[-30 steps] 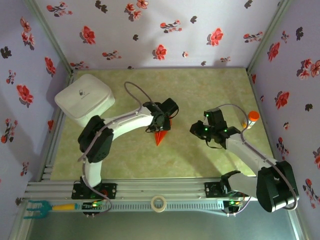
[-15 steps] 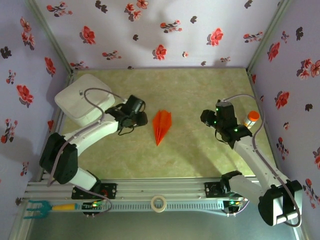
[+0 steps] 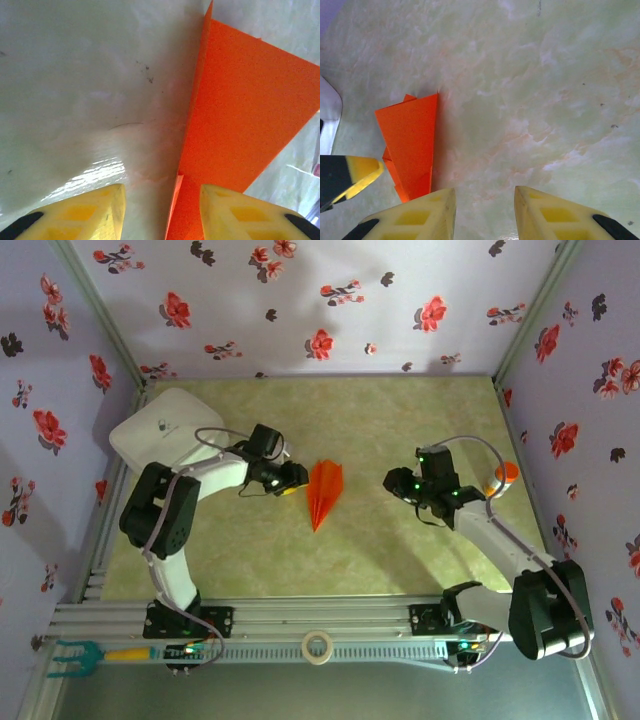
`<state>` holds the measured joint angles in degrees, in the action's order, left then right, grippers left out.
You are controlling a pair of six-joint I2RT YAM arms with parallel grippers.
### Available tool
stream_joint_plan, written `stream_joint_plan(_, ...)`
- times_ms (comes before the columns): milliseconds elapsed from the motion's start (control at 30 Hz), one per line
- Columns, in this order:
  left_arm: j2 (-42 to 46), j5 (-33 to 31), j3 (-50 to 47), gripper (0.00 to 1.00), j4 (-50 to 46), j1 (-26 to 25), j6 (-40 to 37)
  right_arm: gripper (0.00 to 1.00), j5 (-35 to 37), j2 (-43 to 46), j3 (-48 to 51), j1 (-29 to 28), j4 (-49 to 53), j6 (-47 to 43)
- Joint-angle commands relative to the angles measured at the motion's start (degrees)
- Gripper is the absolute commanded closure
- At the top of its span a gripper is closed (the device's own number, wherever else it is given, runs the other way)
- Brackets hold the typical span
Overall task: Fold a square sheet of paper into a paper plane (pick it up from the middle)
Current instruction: Move the paper plane to the center of the table.
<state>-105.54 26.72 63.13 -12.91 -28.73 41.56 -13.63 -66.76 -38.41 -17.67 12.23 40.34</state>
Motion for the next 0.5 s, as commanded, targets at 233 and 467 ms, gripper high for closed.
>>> stream_joint_plan(233,-3.0,5.3,0.9,0.79,6.8,0.5,2.6,0.63,-1.4,1.1,2.1,0.0,-2.2,1.3)
stream_joint_plan(467,-0.9,4.7,-2.8,0.95,11.5,0.4,5.6,0.63,-1.7,0.6,2.6,0.0,-2.6,1.5)
